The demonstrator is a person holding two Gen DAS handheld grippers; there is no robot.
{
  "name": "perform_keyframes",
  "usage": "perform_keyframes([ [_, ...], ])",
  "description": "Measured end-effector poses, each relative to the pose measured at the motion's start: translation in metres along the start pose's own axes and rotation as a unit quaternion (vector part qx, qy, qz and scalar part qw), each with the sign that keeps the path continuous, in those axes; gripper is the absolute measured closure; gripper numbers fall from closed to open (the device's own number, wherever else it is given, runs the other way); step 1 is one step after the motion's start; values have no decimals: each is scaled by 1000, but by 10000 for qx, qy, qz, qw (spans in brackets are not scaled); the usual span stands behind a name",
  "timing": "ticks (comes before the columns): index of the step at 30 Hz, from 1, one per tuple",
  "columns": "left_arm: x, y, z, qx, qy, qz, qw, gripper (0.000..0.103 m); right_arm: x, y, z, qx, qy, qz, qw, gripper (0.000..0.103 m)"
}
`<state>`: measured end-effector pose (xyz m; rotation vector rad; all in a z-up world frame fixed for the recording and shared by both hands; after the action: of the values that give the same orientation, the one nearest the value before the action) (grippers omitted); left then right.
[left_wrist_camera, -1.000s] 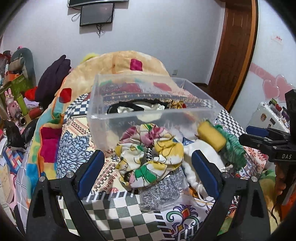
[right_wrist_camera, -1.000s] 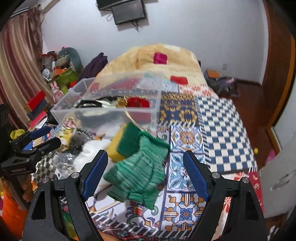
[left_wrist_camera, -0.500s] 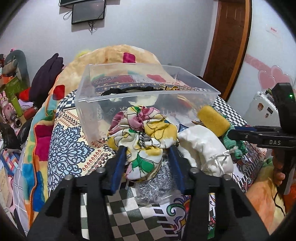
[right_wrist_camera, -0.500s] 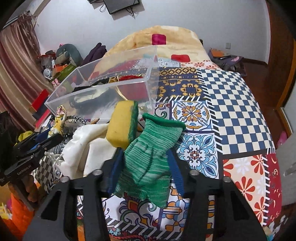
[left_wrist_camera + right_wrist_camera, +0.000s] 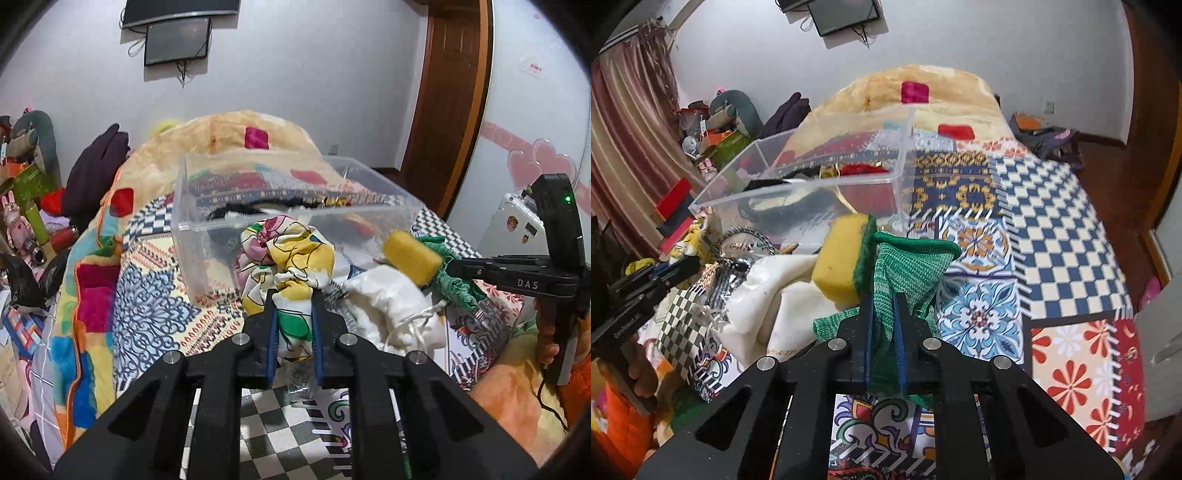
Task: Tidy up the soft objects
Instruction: 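Carry the scrunchie and glove over the clear box and open both grippers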
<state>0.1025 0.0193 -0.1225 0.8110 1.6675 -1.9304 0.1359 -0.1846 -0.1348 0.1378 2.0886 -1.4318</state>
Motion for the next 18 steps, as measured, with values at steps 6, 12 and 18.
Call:
perform_keyframes([
  [6,-12,-17,-1,-8,-20,255,9997,88,-11,-25,-9,110,-208,368,9990,94],
  [12,-33,-33,-2,-100,78,560,9984,88,-32,-50,-25,144,-433,779,9959,94],
  [18,-59,-39,-4,-100,83,801,9967,88,-61,-59,-44,51,-616,1121,9918,94],
])
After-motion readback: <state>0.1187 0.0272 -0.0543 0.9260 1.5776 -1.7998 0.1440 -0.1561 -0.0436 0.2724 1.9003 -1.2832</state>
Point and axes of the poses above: each gripper's, at about its wrist camera, not at the fingertips, and y roughly the way its jaws point, z to its right, x to its underside, the point moved 6 cm from there along y, roughly the way its jaws point, and after that the axes turned 8 degrees about -z, right-handed, at the moved point
